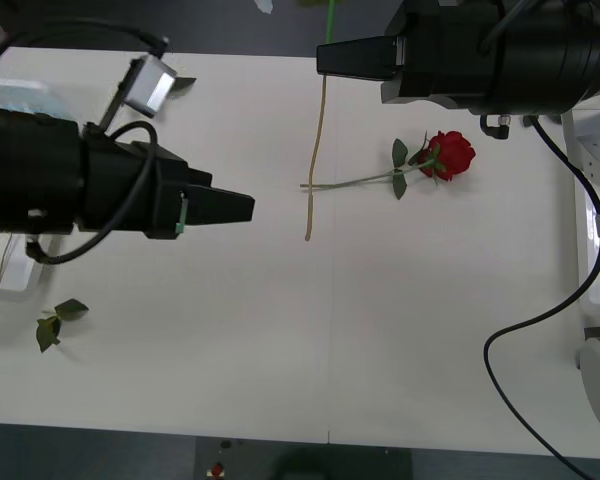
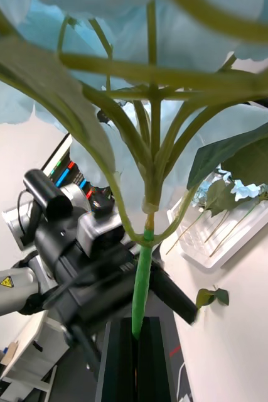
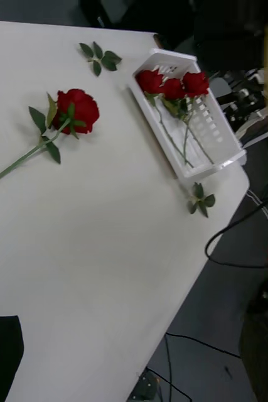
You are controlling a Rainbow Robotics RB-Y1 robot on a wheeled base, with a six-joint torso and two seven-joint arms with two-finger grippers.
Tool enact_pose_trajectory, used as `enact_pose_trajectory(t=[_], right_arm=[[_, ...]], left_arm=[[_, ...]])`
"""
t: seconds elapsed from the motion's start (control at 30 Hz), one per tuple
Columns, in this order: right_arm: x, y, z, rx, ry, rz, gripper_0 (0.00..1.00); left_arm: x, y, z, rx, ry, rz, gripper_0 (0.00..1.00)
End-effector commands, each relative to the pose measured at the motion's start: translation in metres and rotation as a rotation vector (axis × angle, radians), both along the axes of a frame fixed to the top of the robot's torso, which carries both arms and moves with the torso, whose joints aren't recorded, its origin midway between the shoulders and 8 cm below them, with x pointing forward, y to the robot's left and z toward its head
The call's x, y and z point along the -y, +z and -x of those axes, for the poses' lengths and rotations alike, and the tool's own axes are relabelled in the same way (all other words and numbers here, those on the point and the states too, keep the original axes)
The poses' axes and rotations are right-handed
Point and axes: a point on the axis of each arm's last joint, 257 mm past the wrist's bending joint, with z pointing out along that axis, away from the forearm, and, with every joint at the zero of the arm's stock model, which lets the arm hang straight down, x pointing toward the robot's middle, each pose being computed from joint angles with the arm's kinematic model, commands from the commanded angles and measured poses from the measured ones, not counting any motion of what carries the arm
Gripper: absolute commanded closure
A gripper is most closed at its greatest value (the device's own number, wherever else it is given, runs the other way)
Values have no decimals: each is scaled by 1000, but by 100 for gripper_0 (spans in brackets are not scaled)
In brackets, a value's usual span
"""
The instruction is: Put the red flowers into the right box and the blue flowers into the left box
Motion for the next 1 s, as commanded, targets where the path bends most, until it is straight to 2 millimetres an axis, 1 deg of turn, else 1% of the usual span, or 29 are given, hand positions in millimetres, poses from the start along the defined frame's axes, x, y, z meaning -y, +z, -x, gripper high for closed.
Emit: enact_pose_trajectory(t=[0.03,0.13,0.23,0.3,0.43,0.5,0.63,0.8,0.93,1.0], right_arm=[[-4,19,5,31,13,-19,100],[-4,19,5,31,13,-19,100],[-4,19,5,31,13,-19,100],[-4,19,5,31,13,-19,100],[-4,19,5,31,13,-19,100],[-4,19,5,31,13,-19,100],[-4,19,5,31,13,-19,100],[-4,19,5,31,13,-19,100],[-4,19,5,31,13,-19,100],[-4,19,5,31,13,-19,100]], left_arm=[[2,23,24,-58,-85,69,0],[5,33,32,-121,-113,135,0],[11,38,30,-126,-107,169,0],[20,40,27,-130,-103,194,0],[46,43,19,-147,-72,251,0],[55,45,15,-140,-54,269,0],[65,42,12,-146,-22,275,0],[81,40,16,-158,-6,275,0],[88,40,17,-164,17,275,0],[92,40,19,-170,19,279,19]])
